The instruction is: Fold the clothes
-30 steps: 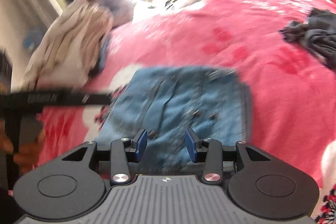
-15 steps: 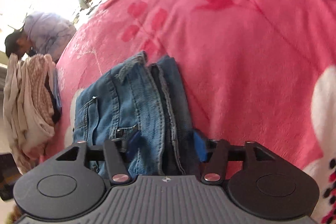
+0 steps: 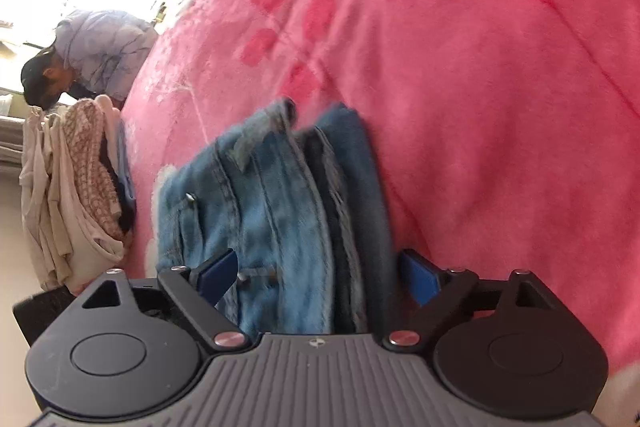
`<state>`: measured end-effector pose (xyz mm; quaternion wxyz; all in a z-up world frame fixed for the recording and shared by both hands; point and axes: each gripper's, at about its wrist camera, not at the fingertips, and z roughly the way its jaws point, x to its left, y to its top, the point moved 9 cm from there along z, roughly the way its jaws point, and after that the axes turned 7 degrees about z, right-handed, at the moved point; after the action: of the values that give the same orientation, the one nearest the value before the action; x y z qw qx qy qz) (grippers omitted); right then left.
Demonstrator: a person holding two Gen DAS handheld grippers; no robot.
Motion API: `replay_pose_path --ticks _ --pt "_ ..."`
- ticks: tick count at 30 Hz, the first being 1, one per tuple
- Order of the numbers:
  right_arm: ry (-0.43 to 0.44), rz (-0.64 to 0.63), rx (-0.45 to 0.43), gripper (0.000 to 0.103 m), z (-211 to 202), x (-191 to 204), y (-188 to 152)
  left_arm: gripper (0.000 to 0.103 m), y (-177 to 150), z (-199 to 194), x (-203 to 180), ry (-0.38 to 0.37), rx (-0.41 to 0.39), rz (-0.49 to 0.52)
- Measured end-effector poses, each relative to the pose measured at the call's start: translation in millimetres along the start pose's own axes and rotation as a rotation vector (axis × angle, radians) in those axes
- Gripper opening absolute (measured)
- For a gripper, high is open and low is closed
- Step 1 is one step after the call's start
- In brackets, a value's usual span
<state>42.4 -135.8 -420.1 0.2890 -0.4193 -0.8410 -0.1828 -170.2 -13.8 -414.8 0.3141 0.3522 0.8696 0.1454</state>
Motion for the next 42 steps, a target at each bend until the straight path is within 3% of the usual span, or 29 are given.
replay_pose_path --ticks 4,9,20,28,37,42 --pt "0.009 -0.016 0.008 0.092 15 11 20 0.103 -2 -1 -1 0.002 -0.026 0.007" --pt "0.096 0.044 -0.001 0.097 24 8 31 0.103 -4 -1 0 0.0 -0.047 0.006" --pt "0.191 0.026 0.028 0.096 17 5 -8 0.103 -5 -3 -1 -0.024 -0.088 0.001" --pt "0.182 0.0 0.079 0.097 17 4 -17 0.102 -8 -6 -9 -0.057 -0.082 0.006" --pt "0.186 0.007 0.087 0.097 17 1 -17 0.101 -17 -24 -26 -0.197 -0.066 -0.046" --pt "0.186 0.005 0.088 0.097 18 1 -17 0.101 -16 -7 -16 -0.166 0.003 -0.053"
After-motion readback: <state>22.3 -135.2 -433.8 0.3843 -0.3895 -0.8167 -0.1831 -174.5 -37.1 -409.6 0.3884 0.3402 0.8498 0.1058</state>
